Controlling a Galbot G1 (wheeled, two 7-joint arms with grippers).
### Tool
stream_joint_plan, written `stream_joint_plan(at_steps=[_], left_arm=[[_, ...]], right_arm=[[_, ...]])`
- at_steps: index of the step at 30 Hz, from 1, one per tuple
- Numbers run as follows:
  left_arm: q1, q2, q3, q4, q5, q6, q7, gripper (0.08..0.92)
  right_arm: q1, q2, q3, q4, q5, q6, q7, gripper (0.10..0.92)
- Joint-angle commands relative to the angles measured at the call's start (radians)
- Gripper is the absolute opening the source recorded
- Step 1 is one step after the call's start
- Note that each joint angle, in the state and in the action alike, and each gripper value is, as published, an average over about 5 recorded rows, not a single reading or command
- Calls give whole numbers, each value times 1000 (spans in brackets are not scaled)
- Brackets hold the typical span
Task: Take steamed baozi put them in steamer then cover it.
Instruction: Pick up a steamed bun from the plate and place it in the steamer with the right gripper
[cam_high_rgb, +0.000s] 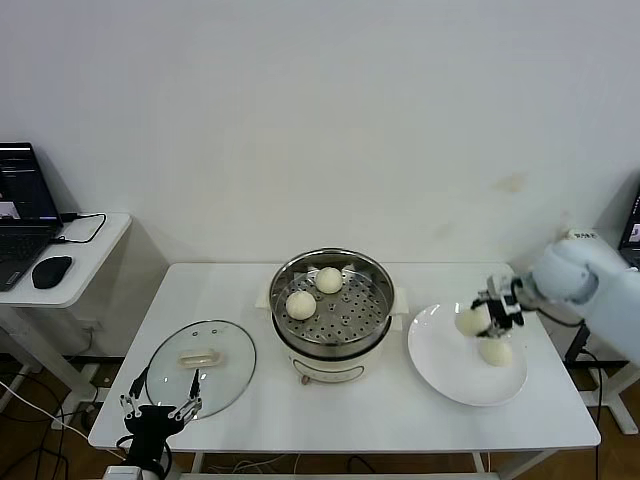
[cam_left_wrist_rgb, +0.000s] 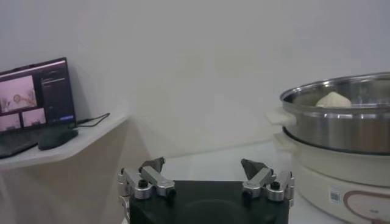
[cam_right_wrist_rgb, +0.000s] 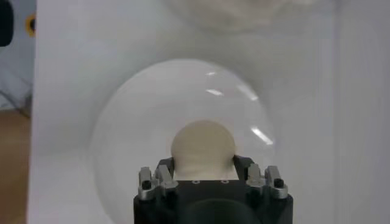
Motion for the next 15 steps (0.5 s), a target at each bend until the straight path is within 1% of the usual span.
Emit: stream_joint_plan(at_steps=[1, 4, 8, 11, 15], left_arm=[[0, -1, 0, -2, 0, 0, 0, 823], [4, -2, -4, -4, -1, -1, 1, 823], [9, -7, -11, -9, -2, -1, 0, 823], [14, -12, -16, -14, -1, -2, 0, 823], [17, -19, -26, -19, -3, -2, 0, 823]], right_arm=[[391, 149, -195, 29, 153, -8, 49, 617], [427, 233, -243, 50, 194, 1, 84, 619], [430, 345, -297, 53, 244, 56, 130, 619], [406, 406, -334, 43, 222, 102, 137, 619], [371, 470, -389, 19, 152, 198, 131, 619]])
